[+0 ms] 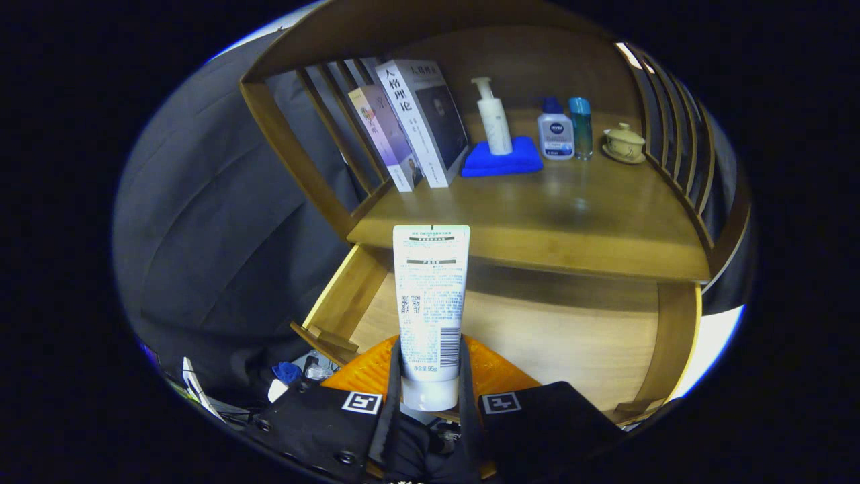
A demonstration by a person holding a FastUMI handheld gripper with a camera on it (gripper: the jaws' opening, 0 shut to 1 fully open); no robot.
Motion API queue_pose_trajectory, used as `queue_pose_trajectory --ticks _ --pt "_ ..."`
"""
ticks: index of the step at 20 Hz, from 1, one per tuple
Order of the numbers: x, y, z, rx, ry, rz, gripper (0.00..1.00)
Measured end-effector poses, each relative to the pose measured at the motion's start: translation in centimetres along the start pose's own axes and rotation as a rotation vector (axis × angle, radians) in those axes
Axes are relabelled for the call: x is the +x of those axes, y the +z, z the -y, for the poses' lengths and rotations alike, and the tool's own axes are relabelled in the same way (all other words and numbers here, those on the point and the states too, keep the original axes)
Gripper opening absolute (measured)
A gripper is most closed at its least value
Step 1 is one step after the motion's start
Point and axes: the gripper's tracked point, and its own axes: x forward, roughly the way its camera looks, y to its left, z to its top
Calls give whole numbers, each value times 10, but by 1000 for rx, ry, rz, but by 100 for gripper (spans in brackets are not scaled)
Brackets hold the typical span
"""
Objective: Pull open the drawer, take out the items inside it, and place them on the countertop above the cabinet.
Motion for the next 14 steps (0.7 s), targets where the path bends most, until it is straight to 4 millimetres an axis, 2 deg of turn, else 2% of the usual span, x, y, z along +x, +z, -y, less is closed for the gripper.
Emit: queue_pose_trajectory --ticks 4,8,11,14 --pt "-11 24 10 14 -15 51 40" --pt "-7 54 40 12 -104 91 40" --pt "6 74 57 15 -165 107 40" --pt "36 95 77 79 -201 107 40"
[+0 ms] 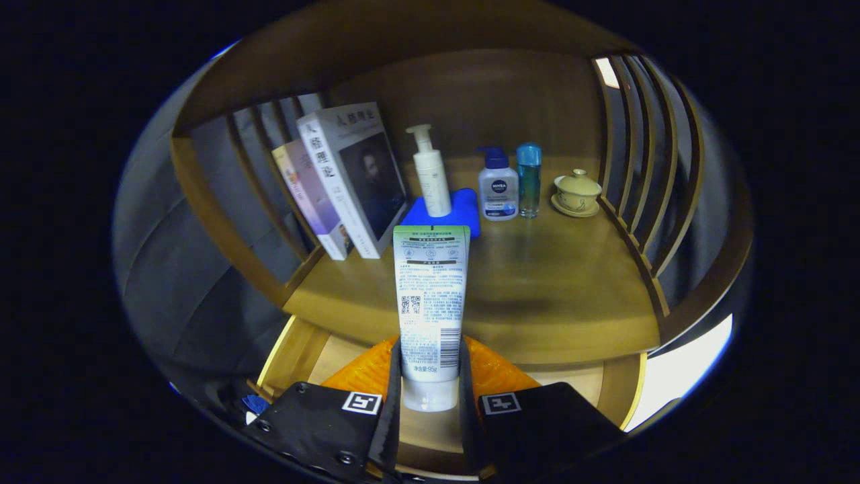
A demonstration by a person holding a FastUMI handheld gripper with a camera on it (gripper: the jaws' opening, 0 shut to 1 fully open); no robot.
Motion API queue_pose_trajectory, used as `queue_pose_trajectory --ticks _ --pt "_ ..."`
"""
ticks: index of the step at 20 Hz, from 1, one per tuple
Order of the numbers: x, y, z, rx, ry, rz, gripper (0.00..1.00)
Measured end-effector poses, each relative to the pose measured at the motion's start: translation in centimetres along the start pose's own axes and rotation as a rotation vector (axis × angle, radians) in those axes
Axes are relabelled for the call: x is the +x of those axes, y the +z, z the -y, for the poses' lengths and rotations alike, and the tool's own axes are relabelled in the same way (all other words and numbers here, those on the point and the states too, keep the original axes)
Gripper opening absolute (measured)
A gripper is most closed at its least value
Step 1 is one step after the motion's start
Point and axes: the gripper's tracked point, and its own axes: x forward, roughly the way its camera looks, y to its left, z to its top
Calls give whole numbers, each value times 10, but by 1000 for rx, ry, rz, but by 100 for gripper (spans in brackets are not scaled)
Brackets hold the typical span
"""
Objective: Pull open the drawer, take out the items inside it, and place them on the countertop above the cabinet.
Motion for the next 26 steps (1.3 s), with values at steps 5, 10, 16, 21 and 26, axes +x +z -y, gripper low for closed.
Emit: queue_pose_trajectory --ticks 5,10,16,21,26 --pt "43 16 20 40 -71 -38 40" --pt "67 4 23 26 -88 -86 42" --pt "75 6 24 72 -90 -75 49" --pt "60 25 11 113 -50 28 78" --pt "-5 43 -8 23 -46 281 98"
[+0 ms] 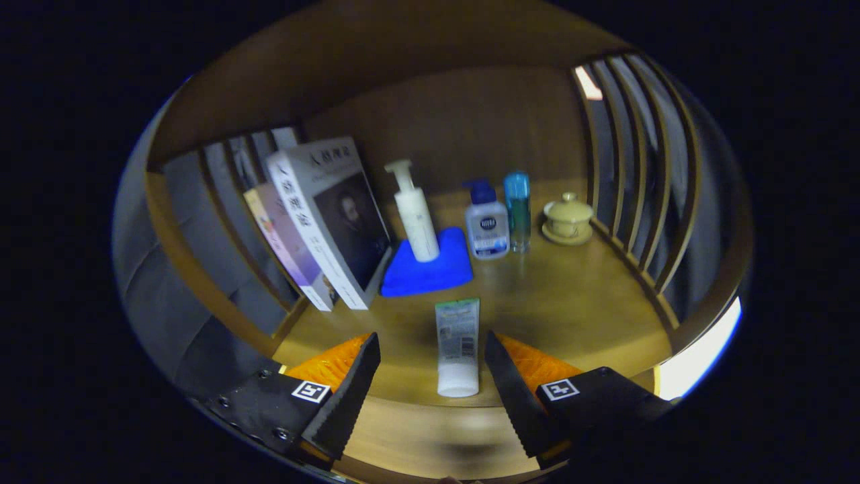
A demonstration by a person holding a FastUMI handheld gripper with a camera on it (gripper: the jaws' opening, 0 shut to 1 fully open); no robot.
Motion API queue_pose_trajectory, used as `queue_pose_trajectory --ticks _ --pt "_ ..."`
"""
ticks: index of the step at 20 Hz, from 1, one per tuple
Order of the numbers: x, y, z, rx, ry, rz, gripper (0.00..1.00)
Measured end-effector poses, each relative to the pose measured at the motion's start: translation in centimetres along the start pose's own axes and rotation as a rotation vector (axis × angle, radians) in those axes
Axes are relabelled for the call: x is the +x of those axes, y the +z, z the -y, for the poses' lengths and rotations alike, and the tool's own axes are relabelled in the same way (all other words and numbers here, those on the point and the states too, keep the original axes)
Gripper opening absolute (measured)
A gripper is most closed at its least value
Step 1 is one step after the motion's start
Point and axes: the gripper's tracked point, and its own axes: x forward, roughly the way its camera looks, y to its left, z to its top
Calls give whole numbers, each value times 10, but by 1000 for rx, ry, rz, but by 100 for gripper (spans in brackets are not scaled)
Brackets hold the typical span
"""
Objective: Pull open the drawer, take out the items inside it, and place them on the countertop above the cabinet.
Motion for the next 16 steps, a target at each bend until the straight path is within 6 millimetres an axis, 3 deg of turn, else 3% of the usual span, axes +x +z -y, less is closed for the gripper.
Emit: queue_pose_trajectory --ticks 4,7,16 --pt "-70 6 -6 -10 13 221 98" --pt "-115 3 11 -32 -41 361 98" --pt "-204 -61 42 -108 -208 523 98"
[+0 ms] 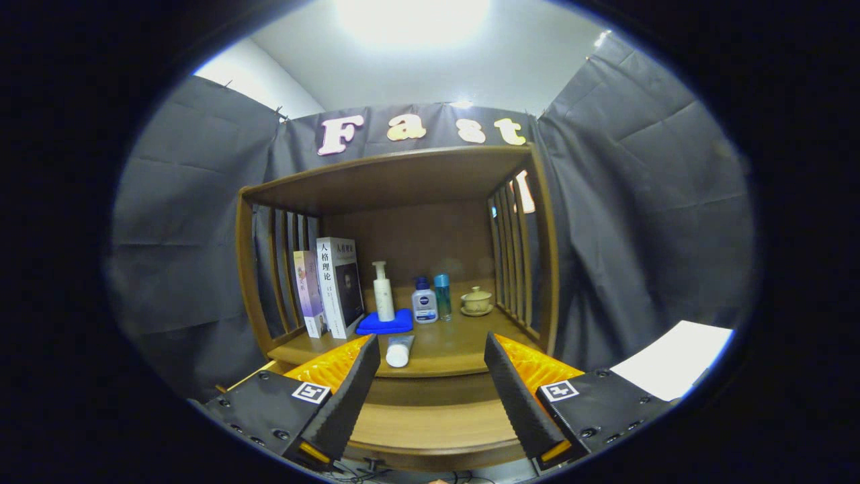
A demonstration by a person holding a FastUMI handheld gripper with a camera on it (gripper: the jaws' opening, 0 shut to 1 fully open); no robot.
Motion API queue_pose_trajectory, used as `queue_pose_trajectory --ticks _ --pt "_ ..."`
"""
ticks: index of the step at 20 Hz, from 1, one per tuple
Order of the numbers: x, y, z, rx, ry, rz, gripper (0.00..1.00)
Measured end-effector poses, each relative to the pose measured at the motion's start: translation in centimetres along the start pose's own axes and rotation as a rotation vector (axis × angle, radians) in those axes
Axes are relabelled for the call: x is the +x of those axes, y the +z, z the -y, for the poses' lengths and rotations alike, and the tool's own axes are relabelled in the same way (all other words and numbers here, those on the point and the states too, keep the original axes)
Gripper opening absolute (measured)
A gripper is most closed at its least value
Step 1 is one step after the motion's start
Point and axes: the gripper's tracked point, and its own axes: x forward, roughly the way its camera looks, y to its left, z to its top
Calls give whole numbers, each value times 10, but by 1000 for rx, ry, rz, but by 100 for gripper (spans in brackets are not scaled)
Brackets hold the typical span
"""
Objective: Pull open the drawer, take out the items inside it, and place them on the countertop above the cabinet.
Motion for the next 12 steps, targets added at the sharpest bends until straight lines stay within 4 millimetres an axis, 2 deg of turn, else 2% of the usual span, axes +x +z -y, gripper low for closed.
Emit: queue_pose_trajectory --ticks 2,5,8,12 --pt "-23 -10 6 -23 -17 15 98" --pt "-51 -32 4 -54 -8 17 98" --pt "-69 -69 3 -68 7 -54 98" --pt "-88 -106 3 -46 -7 -99 98"
